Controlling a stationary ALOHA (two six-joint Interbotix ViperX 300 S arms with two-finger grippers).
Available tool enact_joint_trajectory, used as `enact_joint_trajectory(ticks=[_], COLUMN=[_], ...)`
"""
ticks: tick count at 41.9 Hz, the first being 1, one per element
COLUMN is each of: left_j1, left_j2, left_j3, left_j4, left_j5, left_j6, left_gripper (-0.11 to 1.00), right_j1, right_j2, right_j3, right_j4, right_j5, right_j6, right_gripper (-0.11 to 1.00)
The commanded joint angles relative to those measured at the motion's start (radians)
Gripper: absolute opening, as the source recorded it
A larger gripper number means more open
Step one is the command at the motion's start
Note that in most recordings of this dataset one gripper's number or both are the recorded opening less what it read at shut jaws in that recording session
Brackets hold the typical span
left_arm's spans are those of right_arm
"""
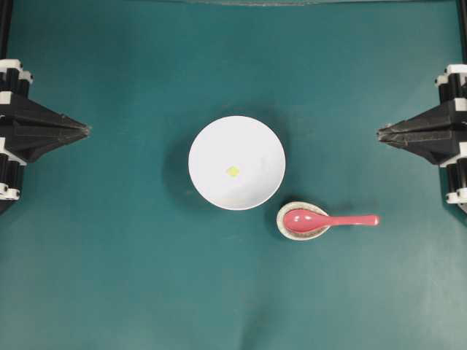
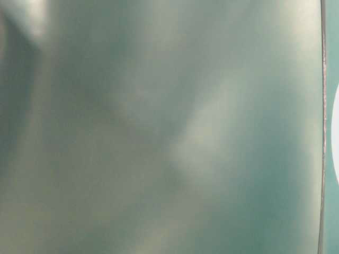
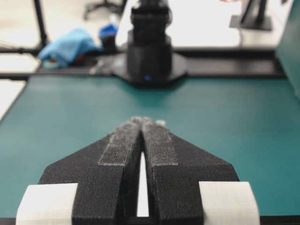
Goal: Scoop the yellow hexagonal prism block from the bowl with a spoon using the right arm.
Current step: 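Move the right gripper toward the pink spoon handle in the dish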
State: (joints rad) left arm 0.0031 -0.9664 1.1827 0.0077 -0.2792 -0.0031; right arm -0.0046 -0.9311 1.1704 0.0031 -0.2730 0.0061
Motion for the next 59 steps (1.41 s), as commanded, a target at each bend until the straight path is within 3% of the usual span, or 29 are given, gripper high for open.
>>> enact_joint_trajectory(ticks=[1, 4, 10, 14, 26, 45, 59], left_j1=[0.0, 0.002, 0.0, 0.0, 0.0, 0.0, 0.002], left_j2=[0.011, 0.009, 0.009, 0.011, 0.011, -0.014, -0.026], left_j3=[-0.021, -0.021, -0.021, -0.02, -0.02, -0.025, -0.026], left_j4=[0.003, 0.002, 0.002, 0.003, 0.003, 0.005, 0.009], left_j5=[-0.008, -0.009, -0.009, -0.008, -0.005, -0.006, -0.005], left_j6=[-0.002, -0.002, 0.0, 0.0, 0.0, 0.015, 0.017], left_gripper=[0.0, 0.0, 0.0, 0.0, 0.0, 0.0, 0.0], right_j1=[-0.002, -0.002, 0.0, 0.006, 0.046, 0.215, 0.321], right_j2=[0.003, 0.003, 0.014, 0.032, 0.161, 0.517, 0.778], right_j3=[-0.017, -0.015, -0.012, -0.006, 0.025, 0.155, 0.193], right_j4=[0.006, 0.008, 0.017, 0.026, 0.078, 0.19, 0.275], right_j5=[-0.003, 0.003, 0.031, 0.026, -0.063, -0.502, -0.746], right_j6=[0.003, 0.003, 0.003, 0.005, 0.005, 0.005, 0.005], right_gripper=[0.01, 0.09, 0.42, 0.52, 0.5, 0.5, 0.5])
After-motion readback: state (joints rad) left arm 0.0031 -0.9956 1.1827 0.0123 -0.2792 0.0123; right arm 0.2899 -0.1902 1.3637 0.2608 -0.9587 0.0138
